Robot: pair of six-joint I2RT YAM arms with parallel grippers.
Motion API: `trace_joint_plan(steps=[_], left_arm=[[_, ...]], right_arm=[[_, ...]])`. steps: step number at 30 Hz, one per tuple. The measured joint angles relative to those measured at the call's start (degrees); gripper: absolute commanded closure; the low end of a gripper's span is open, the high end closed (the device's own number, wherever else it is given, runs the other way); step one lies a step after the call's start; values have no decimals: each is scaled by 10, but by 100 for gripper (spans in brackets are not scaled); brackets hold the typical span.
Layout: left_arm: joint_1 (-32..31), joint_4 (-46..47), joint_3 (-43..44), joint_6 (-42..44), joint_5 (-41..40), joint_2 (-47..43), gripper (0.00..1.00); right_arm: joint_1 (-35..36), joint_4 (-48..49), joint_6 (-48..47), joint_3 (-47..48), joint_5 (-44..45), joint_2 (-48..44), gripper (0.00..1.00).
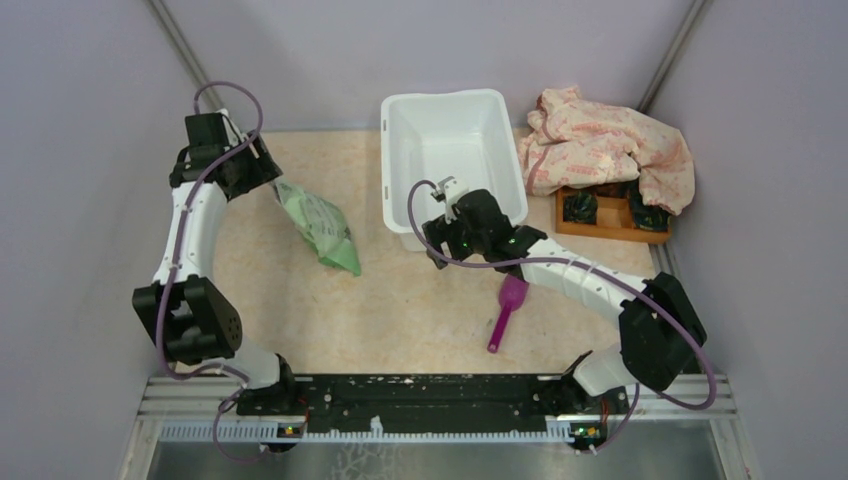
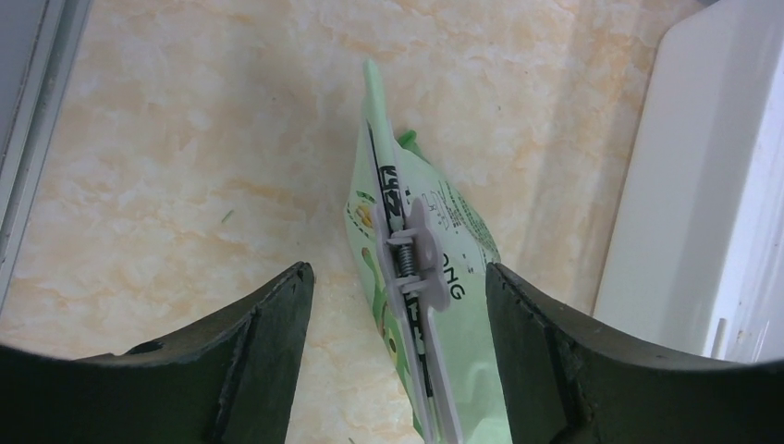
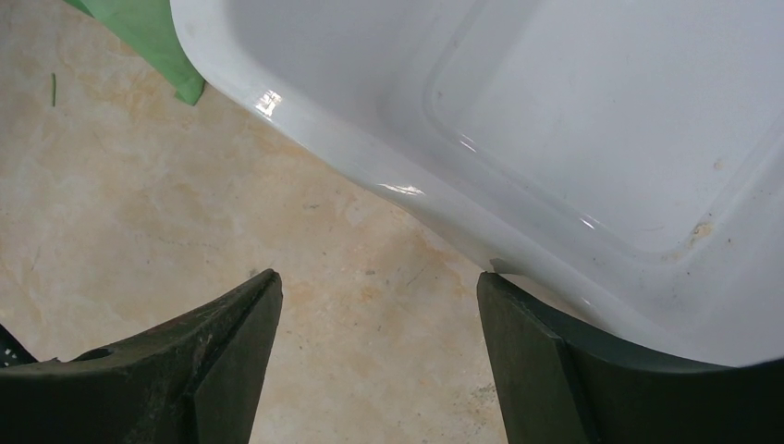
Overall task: Fill the litter box with clean litter
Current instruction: Remove the clamp from the cat litter bag.
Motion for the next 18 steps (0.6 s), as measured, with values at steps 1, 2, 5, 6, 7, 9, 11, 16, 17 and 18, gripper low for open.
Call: trace_joint_plan(steps=[1,2,5,6,7,9,11,16,17,18], left_arm=[[0,0,0,0,-2,3,32],[0,0,0,0,-3,8,33],[0,0,0,-2,-6,22,44],[0,-1,0,-3,-7,26,48],[0,-1,0,-3,-7,29,51],[0,-2,2,-6,-7,36,54],[0,-6,7,-7,-7,43,55],[-1,-17,24,-10,-7,52,57],[-1,-20,27,-10,-7,52,57],[-1,-23,31,-10,-8,52,56]], right_arm=[[0,0,0,0,0,0,23],[0,0,0,0,0,0,23],[0,0,0,0,0,0,23],[0,0,0,0,0,0,23],[0,0,0,0,0,1,23],[0,1,0,0,0,3,23],[0,1,0,0,0,6,23],[2,2,0,0,-2,9,23],[2,2,0,0,-2,9,23],[2,3,0,-1,-2,9,23]])
